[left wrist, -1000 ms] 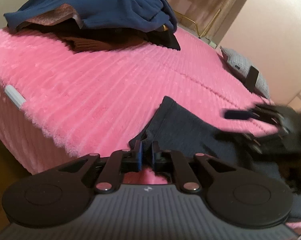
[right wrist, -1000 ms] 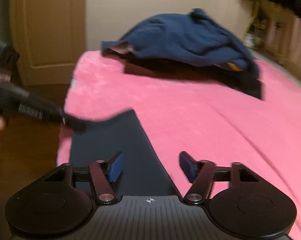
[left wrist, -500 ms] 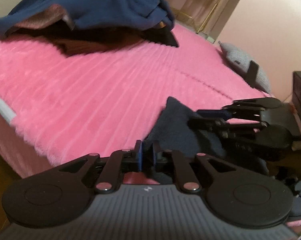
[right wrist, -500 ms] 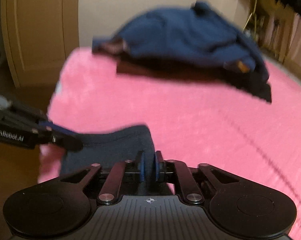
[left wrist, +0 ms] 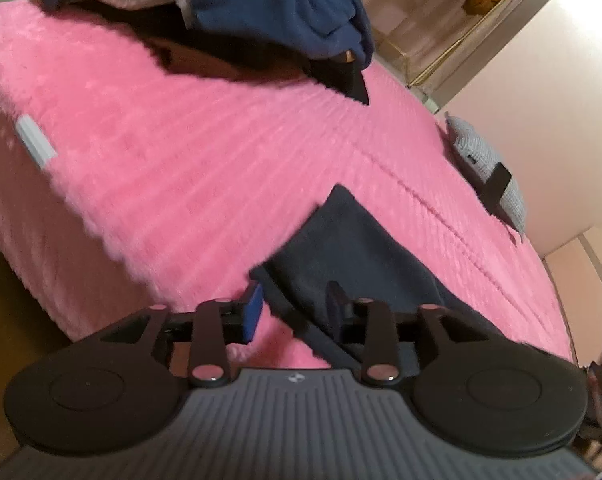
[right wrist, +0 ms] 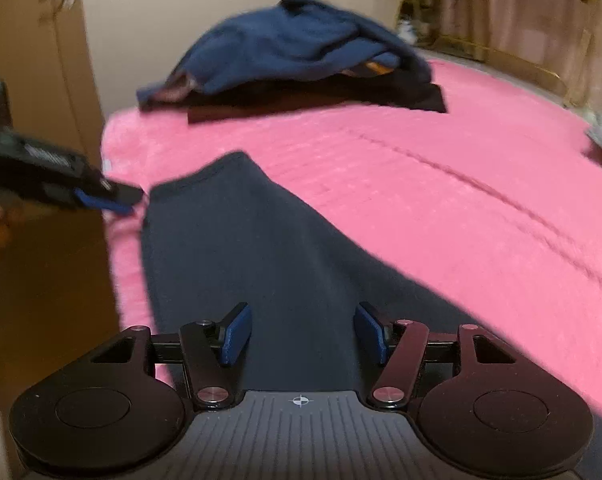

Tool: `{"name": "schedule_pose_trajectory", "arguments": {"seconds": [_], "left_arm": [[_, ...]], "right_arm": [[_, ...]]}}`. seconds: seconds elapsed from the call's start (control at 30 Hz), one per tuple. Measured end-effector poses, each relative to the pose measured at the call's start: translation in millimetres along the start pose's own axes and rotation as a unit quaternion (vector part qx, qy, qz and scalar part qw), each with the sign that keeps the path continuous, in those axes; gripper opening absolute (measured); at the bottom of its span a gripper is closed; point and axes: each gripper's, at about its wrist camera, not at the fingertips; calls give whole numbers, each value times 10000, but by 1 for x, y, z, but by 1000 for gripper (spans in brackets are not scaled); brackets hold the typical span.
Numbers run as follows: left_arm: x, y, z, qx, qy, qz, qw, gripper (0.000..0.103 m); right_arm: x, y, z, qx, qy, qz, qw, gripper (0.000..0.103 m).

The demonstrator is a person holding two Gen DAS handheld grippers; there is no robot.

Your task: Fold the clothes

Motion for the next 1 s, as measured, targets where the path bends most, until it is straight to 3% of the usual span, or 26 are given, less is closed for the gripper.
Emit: {"name": "schedule_pose_trajectory", "arguments": {"seconds": [0.07, 0.3, 0.47, 0.63, 0.73, 0.8, 0.83, 0.93, 1.0], "left_arm": [[0, -3, 3, 24, 85, -203, 9998, 42], [3, -12, 20, 116, 5, -1120, 9936, 39], [5, -21, 19, -135, 122, -1435, 9895, 9], [-15, -19, -3, -695, -91, -959, 9929, 5], [-71, -12, -25, -1143, -259, 249, 9928, 5], [-124, -12, -41, -1445, -500, 1317, 9794, 5], [-156, -16, -49, -1573, -689, 1902, 9666, 5], [-250, -53, -67, -1702, -1413, 3464, 9116, 5], [-311, -90, -76, -1650, -1961, 4377, 8618, 5]], "right_arm": [[2, -6, -21, -131, -163, 41, 9998, 61], [-6, -29, -87, -490, -747, 542, 9945, 62], [-23, -43, -135, -765, -1446, 902, 9824, 62], [-39, -71, -191, -926, -2299, 1321, 9598, 62], [-45, -92, -228, -1030, -2789, 1661, 9402, 62], [-46, -107, -255, -1129, -3125, 1840, 9251, 62], [-46, -115, -268, -1181, -3287, 1931, 9169, 62], [-45, -136, -305, -1350, -3711, 2195, 8921, 62], [-45, -150, -327, -1457, -3968, 2360, 8750, 62]]}}
Point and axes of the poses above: each gripper's, at about its wrist camera, not at the fingertips, and z roughly the way its jaws point, x to its left, y to its top, and after that the axes turned 9 degrees about -x, right-handed
